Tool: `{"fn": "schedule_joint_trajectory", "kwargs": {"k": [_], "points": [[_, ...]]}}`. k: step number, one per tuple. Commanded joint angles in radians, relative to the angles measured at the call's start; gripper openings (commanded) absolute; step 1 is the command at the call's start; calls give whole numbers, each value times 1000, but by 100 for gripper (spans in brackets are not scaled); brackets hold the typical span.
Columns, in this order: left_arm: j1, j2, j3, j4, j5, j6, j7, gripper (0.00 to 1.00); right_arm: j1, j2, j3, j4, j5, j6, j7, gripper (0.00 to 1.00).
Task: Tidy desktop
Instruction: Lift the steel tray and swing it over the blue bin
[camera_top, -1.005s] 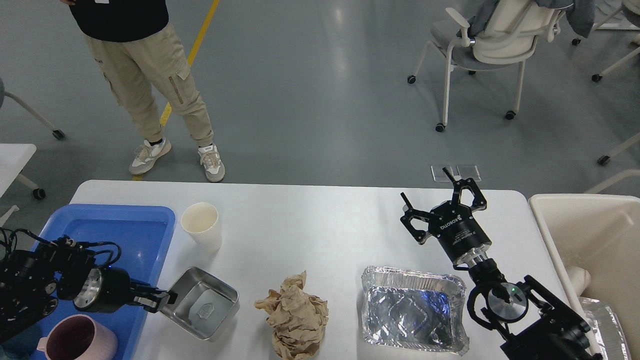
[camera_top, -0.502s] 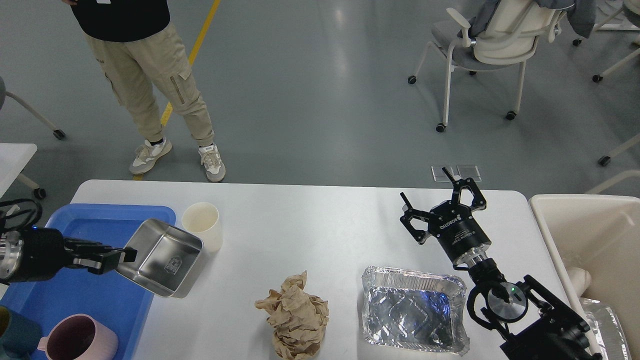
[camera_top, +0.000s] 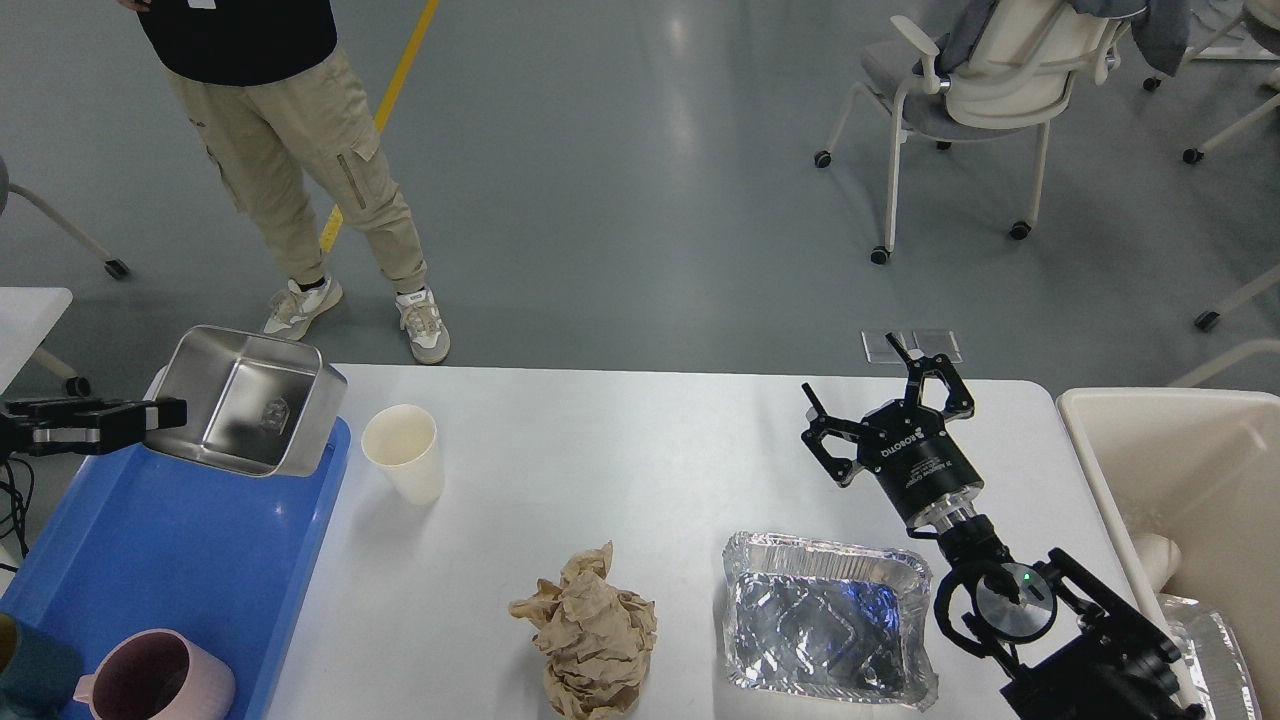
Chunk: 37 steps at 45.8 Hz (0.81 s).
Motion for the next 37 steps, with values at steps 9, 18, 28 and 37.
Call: {"fn": "schedule_joint_trajectory", "kwargs": {"k": [9, 18, 28, 37], "points": [[28, 4, 49, 185, 14, 73, 24, 3, 4, 2, -3, 4, 0, 0, 0, 100], [49, -50, 167, 305, 12, 184, 21, 4, 7, 2, -5, 6, 0, 0, 0, 100], [52, -176, 222, 448, 11, 251, 13, 4, 5, 2, -8, 3, 0, 0, 0, 100], [72, -243, 225, 527, 1, 265, 8, 5, 7, 2, -9, 3, 0, -1, 0, 100]]}}
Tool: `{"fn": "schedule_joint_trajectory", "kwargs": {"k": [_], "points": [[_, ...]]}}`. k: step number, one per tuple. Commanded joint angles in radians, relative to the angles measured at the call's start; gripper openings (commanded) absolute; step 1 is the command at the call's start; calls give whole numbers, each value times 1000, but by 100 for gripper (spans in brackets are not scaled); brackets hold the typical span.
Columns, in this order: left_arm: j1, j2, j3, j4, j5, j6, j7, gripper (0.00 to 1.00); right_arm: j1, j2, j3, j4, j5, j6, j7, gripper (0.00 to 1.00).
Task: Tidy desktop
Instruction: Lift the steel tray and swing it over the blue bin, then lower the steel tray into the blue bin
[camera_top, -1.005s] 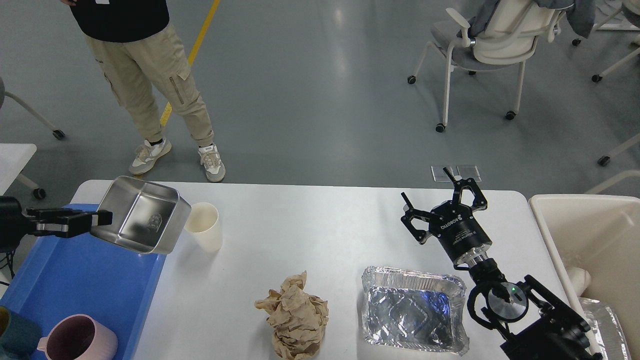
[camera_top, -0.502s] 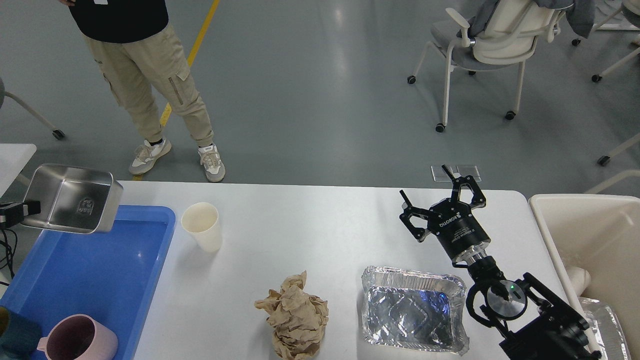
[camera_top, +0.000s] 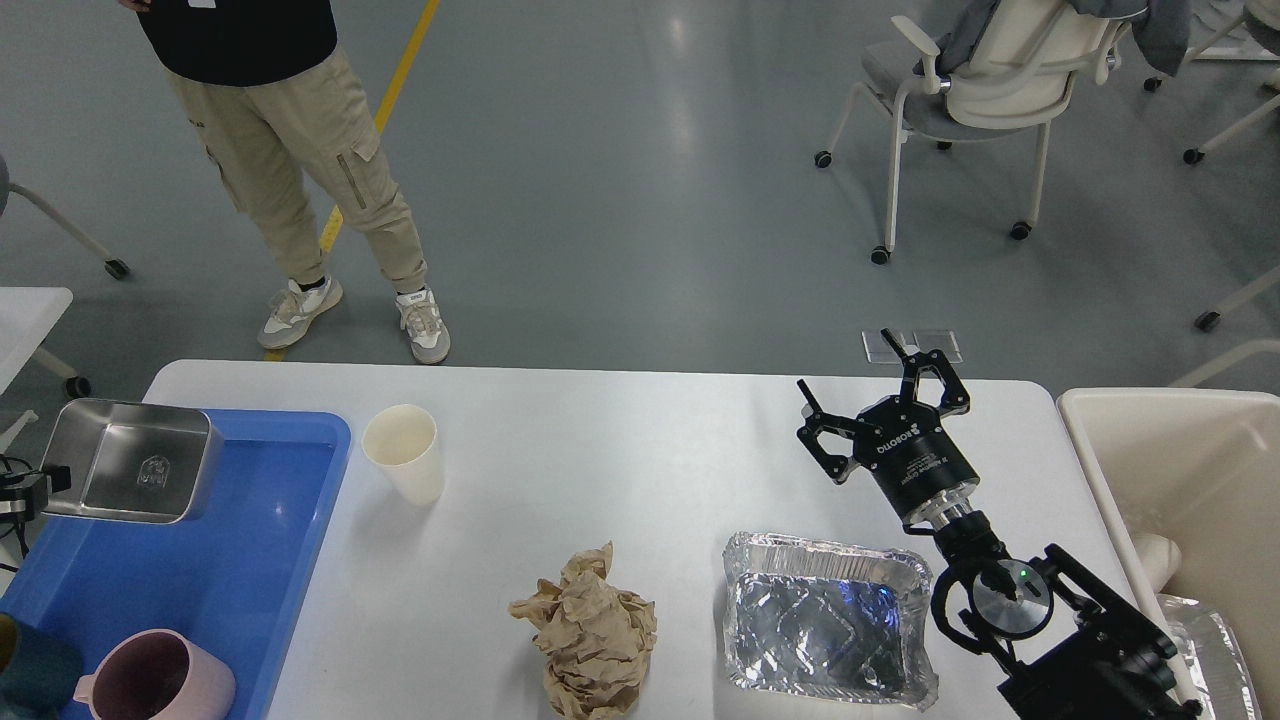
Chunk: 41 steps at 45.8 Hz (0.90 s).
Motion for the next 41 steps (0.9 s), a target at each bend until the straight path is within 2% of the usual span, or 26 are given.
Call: {"fn": "schedule_joint_trajectory", "kwargs": {"k": [1, 13, 19, 41], "points": [[14, -42, 1, 46, -2, 4, -4, 5, 1, 0, -1, 0, -1, -2, 0, 100], [17, -168, 6, 204, 4, 6, -11, 5, -1, 0, -2, 0, 0, -3, 0, 100], [17, -212, 6, 245, 7, 6, -30, 6, -1, -1, -2, 0, 0, -3, 0, 100], [15, -347, 7, 434, -10, 9, -31, 8, -5, -1, -2, 0, -1, -2, 0, 100]]}}
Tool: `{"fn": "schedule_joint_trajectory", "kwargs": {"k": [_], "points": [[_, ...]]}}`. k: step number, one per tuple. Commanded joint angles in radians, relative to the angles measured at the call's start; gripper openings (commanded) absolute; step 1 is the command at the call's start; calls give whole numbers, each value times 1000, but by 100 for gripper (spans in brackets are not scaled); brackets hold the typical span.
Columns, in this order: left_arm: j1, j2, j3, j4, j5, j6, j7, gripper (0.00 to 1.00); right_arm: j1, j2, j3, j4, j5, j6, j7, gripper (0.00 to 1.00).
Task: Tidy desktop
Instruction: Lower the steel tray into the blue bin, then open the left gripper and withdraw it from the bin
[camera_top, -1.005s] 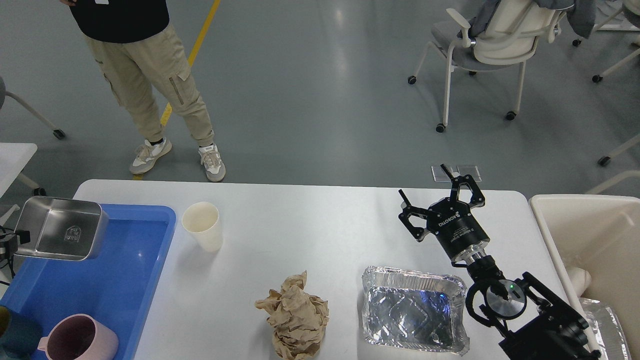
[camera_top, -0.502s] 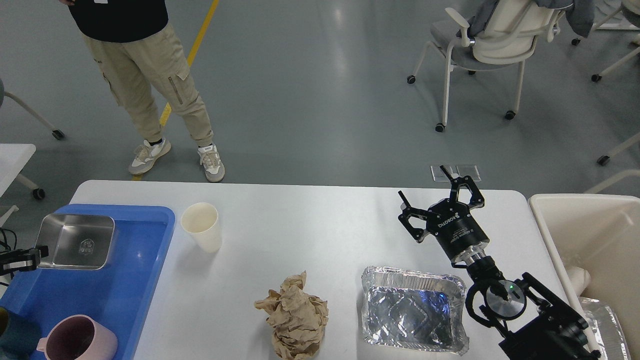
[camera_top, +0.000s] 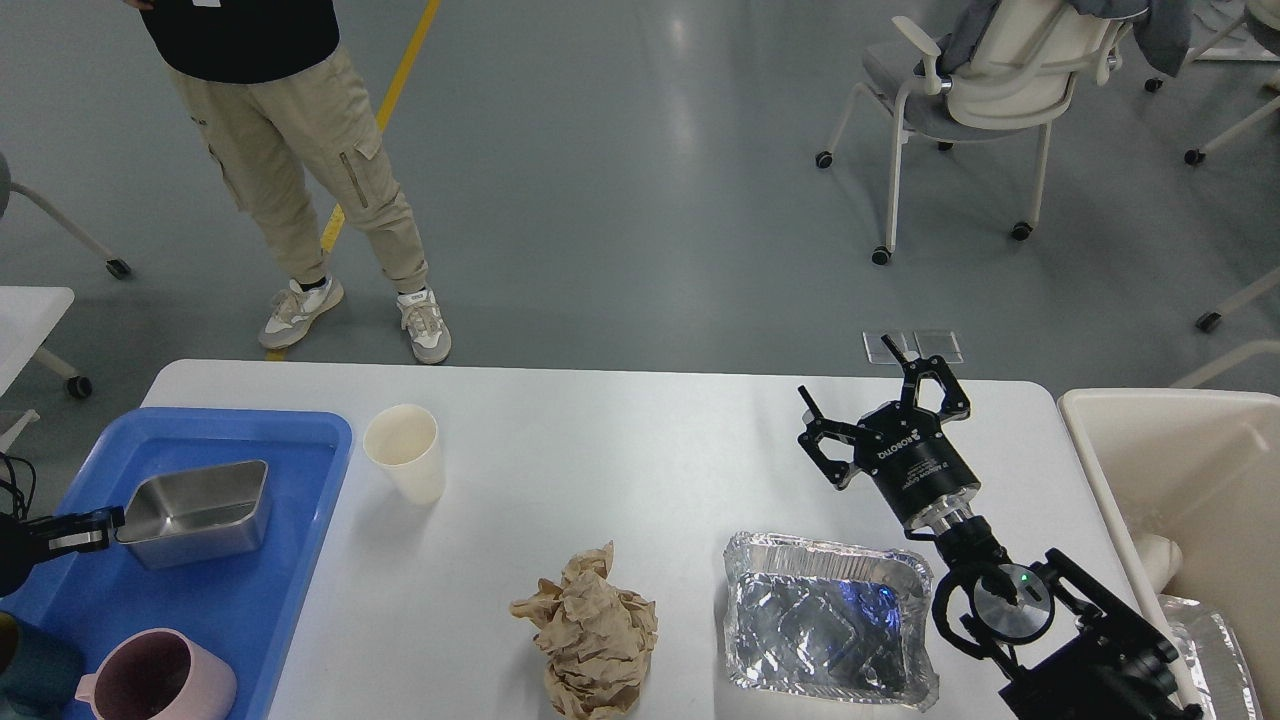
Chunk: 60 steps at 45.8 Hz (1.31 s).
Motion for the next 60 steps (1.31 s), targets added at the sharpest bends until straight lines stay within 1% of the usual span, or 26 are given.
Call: {"fn": "schedule_joint_trajectory", "kwargs": {"k": [1, 7, 9, 11, 12, 15, 16, 20, 23, 25, 31, 35, 39, 44, 47, 51, 55, 60], "points": [[0, -39, 0, 56, -12, 3, 2, 8, 1, 0, 0, 2, 0, 0, 0, 100], [1, -59, 2, 73, -14, 16, 2, 8, 1, 0, -1, 2, 0, 0, 0, 100], [1, -62, 0, 73, -14, 18, 2, 10, 3, 0, -1, 0, 0, -1, 0, 100], [1, -63, -1, 73, -17, 19, 3, 14, 5, 0, 0, 0, 0, -1, 0, 100], [1, -66, -1, 73, -18, 21, 3, 19, 5, 0, 0, 0, 0, 0, 0, 100], [0, -66, -1, 73, -44, 29, 8, 41, 6, 0, 0, -1, 0, -1, 0, 100], [1, -65, -1, 73, -53, 29, 8, 47, 6, 0, 0, -1, 0, -1, 0, 100], [0, -60, -1, 73, -90, 29, 8, 60, 5, 0, 0, -1, 0, -1, 0, 100], [-8, -60, -3, 73, -109, 27, 3, 78, 3, 0, -1, -1, 0, -1, 0, 100], [-11, -57, -9, 73, -121, 27, 0, 85, 3, 0, -1, -1, 0, -1, 0, 100], [-26, -63, -23, 62, -214, 15, -3, 89, 5, 0, -1, -3, 0, -1, 0, 100], [-60, -70, -23, 53, -306, -2, -1, 89, 6, 0, -1, -3, -5, -1, 0, 100], [-77, -77, -27, 22, -388, -25, -1, 89, 3, -4, -1, -4, -10, -1, 0, 100], [-86, -88, -64, -35, -517, -27, 2, 89, -2, -7, -1, -4, -10, -1, 0, 100], [-85, -88, -115, -85, -592, -25, 2, 89, -3, -9, -1, -4, -10, -1, 0, 100], [-75, -88, -222, -154, -672, -25, 6, 89, -3, -9, -1, -9, -10, -1, -2, 100], [-60, -97, -320, -214, -698, -16, 6, 89, -2, -9, -3, -12, -17, -3, -2, 100], [-9, -148, -448, -266, -701, -5, 5, 89, 0, -11, -1, -21, -39, -3, -2, 100]]}}
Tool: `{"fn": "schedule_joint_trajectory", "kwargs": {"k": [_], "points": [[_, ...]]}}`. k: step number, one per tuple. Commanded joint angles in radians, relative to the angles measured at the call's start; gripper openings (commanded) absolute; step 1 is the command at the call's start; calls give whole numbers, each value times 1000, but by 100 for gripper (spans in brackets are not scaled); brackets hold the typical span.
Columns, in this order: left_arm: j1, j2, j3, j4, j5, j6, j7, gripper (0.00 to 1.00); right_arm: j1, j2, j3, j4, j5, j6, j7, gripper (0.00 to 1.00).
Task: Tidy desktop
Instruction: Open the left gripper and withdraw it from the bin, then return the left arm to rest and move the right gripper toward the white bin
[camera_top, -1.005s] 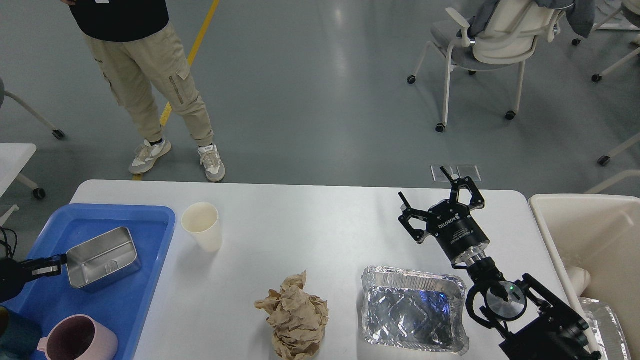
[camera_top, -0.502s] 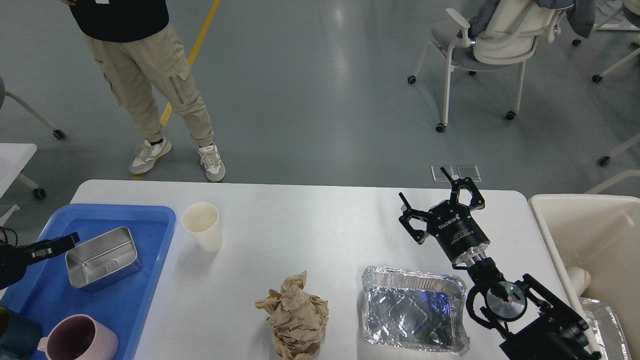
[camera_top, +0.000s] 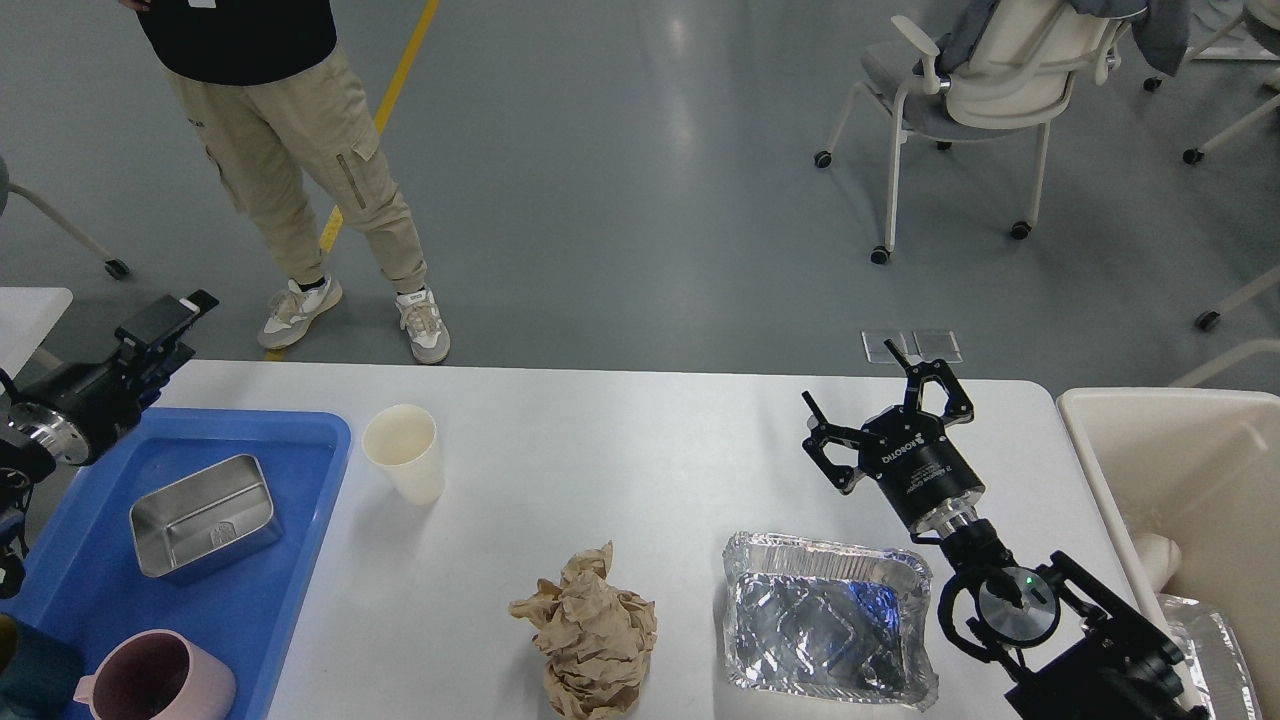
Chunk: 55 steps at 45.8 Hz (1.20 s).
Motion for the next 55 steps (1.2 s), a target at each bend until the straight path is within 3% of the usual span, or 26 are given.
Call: {"fn": "schedule_joint_trajectory", "kwargs": {"k": [1, 11, 20, 29, 42, 55], "points": [[59, -55, -161, -65, -9, 17, 2, 89, 2, -1, 1, -7, -21, -2, 0, 100], [148, -175, -345, -171, -7, 94, 12, 90, 4, -12, 0, -10, -22, -14, -3, 100], [223, -253, -365, -336, -7, 256, 32, 93, -1, -35, 0, -7, -24, -26, -5, 100], [286, -328, -396, -410, -4, 338, 32, 95, -4, -47, -3, -7, -24, -26, -5, 100], [406, -400, -492, -491, -1, 367, 33, 97, -15, -43, -13, -8, -24, -25, -3, 100], [444, -411, -505, -523, -9, 373, 25, 97, -10, -47, -43, -7, -27, -26, -6, 100]]}}
